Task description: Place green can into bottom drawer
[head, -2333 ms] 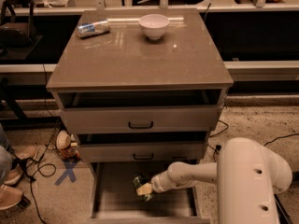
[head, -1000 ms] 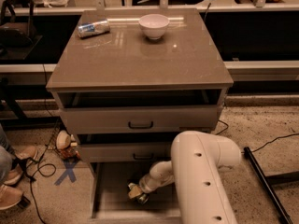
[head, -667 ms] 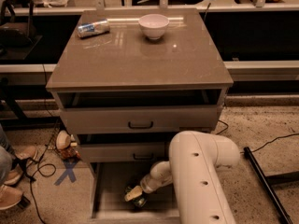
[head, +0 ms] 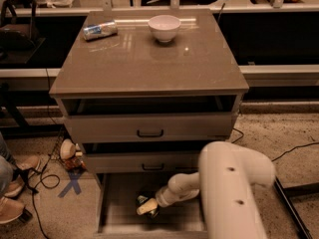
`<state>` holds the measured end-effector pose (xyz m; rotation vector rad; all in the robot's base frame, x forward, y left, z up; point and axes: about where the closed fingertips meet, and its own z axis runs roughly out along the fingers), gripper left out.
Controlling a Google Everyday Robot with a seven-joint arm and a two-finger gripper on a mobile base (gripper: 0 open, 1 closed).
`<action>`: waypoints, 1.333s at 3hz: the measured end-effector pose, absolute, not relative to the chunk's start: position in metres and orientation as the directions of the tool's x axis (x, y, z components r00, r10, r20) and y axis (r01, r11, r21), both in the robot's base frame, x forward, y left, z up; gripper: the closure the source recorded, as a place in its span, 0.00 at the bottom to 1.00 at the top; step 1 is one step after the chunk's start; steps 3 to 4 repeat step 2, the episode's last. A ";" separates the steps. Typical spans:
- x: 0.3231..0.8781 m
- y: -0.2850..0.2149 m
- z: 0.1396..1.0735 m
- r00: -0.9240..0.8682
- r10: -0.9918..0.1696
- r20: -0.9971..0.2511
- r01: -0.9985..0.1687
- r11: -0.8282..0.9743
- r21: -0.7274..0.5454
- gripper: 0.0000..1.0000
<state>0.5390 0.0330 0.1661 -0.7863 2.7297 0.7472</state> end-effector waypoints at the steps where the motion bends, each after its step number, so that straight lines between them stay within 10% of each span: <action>1: 0.520 0.026 0.225 -0.780 -0.445 -0.440 -0.620 0.648 0.443 0.00; 4: 0.521 0.014 0.243 -0.773 -0.399 -0.493 -0.620 0.642 0.452 0.00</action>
Offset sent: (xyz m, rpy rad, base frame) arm -0.0175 -0.0069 0.0547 0.1046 -0.0770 0.0540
